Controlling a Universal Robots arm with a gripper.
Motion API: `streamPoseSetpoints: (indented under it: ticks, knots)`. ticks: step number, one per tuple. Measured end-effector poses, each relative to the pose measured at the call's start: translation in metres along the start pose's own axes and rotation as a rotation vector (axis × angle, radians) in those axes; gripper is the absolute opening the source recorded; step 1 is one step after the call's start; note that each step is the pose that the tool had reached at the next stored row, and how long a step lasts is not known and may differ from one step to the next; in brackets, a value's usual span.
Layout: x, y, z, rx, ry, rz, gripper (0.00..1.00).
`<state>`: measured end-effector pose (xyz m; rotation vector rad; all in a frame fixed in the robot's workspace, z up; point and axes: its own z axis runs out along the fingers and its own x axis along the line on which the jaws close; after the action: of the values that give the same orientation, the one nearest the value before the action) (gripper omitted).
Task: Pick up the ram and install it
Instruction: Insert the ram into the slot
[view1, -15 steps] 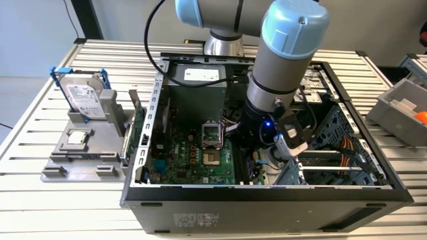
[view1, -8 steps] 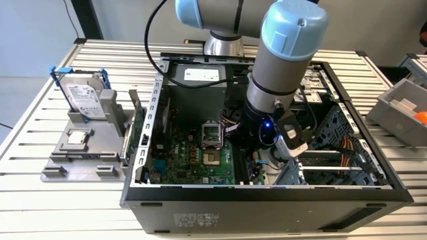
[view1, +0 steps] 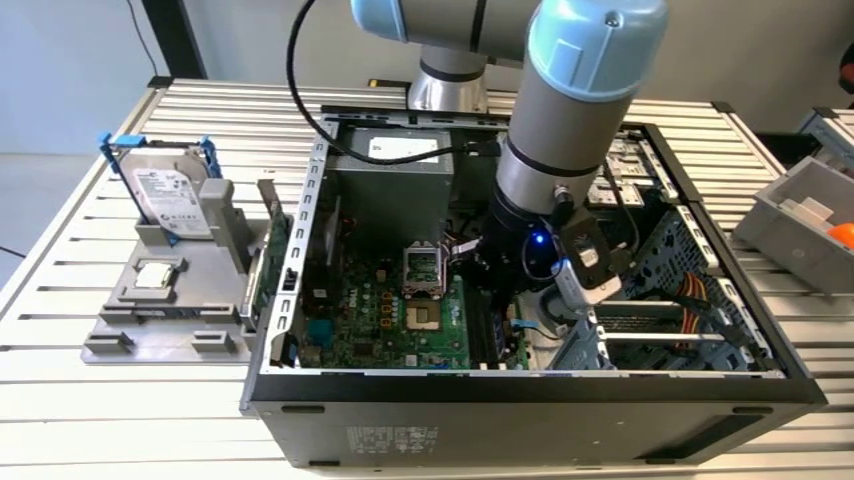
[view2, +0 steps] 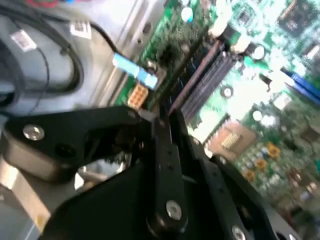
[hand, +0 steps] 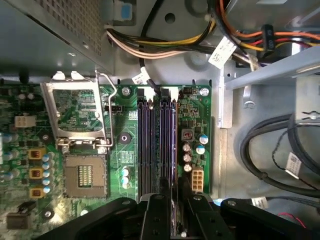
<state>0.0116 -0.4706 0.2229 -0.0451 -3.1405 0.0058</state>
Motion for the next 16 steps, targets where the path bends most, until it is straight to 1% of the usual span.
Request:
streamPoseSetpoints:
  ticks: [4,8,10,11,16]
  knots:
    - [0.0,0.0,-0.0107,-0.0052,0.0003,0.001,1.0]
    - [0.0,-0.0002,-0.0184,-0.0177,0.0007,0.002,1.0]
    - [0.0,-0.0002,-0.0186,-0.0187,0.0006,0.002,1.0]
    - [0.0,-0.0002,-0.0186,-0.0187,0.0006,0.002,0.0]
    - [0.0,-0.0002,-0.0187,-0.0185,0.0007,0.002,0.0]
